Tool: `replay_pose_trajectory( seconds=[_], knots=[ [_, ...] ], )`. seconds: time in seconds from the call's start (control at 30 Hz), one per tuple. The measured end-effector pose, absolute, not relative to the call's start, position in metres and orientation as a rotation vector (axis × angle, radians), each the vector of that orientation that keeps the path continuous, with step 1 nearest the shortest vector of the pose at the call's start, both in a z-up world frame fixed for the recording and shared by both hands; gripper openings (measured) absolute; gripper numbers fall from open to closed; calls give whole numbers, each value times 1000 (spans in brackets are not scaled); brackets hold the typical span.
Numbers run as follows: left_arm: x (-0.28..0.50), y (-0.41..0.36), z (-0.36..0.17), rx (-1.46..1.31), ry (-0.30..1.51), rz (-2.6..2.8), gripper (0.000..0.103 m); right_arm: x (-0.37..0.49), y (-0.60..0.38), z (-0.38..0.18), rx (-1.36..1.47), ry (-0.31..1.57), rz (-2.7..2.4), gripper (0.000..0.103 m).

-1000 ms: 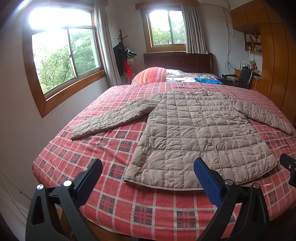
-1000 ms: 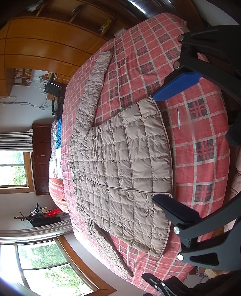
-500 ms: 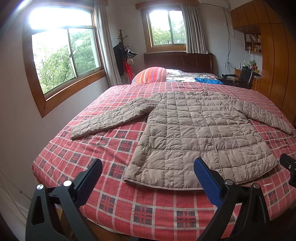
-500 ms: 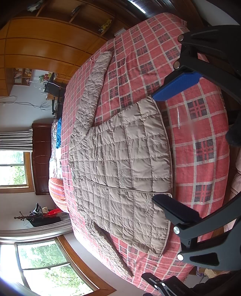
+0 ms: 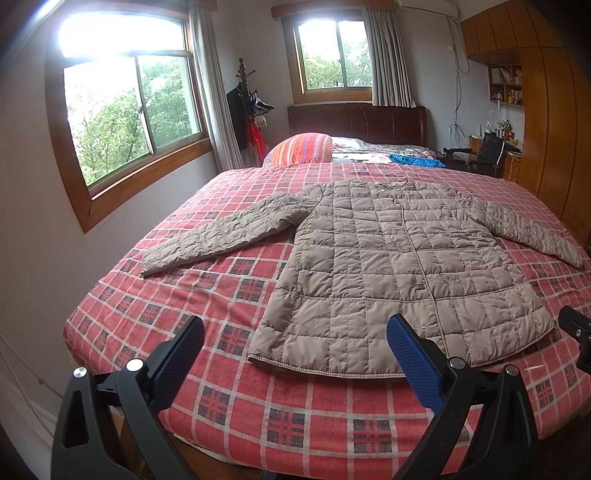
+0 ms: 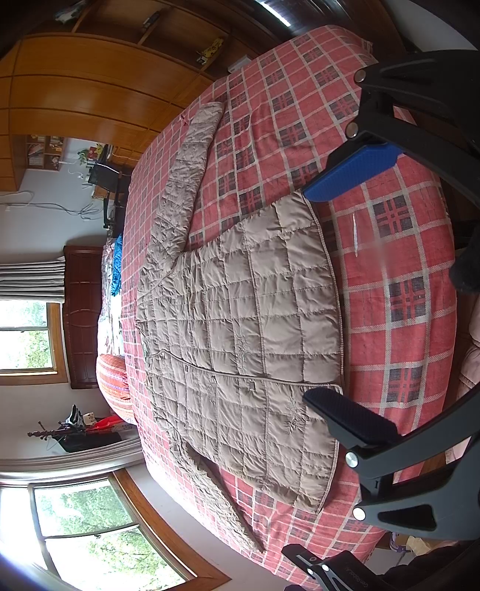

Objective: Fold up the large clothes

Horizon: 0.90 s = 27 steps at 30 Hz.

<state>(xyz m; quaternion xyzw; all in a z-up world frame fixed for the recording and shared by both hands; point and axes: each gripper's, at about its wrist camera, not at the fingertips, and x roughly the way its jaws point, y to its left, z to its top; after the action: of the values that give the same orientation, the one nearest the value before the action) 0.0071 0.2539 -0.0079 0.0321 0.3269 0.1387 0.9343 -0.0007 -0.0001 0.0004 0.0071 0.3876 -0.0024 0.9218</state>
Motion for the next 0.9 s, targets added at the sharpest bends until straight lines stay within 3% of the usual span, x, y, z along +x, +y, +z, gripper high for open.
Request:
replay_pose_trajectory(
  seconds=[0.9],
  knots=[
    [8, 255, -9, 63, 667, 284, 99, -1, 0, 1, 15, 793, -2, 100]
  ],
)
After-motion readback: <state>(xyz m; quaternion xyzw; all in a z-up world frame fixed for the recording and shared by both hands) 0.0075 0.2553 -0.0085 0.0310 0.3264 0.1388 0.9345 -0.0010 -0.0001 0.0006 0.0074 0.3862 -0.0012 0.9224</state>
